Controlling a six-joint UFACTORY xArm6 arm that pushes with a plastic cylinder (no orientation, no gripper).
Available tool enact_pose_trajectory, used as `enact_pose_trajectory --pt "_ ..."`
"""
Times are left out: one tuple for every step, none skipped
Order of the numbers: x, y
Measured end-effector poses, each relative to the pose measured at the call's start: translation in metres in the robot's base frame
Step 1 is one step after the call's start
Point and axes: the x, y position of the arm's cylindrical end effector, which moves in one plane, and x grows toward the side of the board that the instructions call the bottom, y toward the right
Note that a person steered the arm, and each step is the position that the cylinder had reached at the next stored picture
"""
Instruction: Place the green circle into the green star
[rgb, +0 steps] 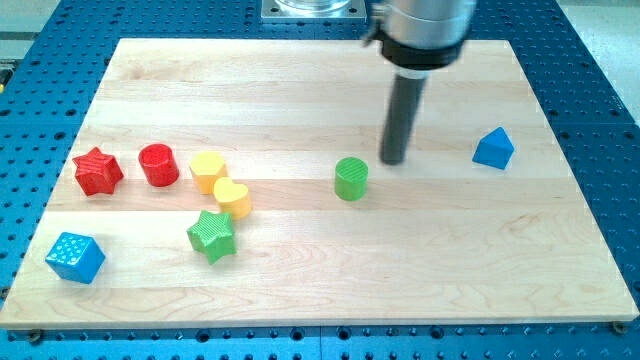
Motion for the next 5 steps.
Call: enact_pose_trajectory --pt "0.061 -0.037" --pt "0.081 -0.041" --pt "0.099 -0.072" --pt "0.126 -0.105" --pt "0.164 -0.106"
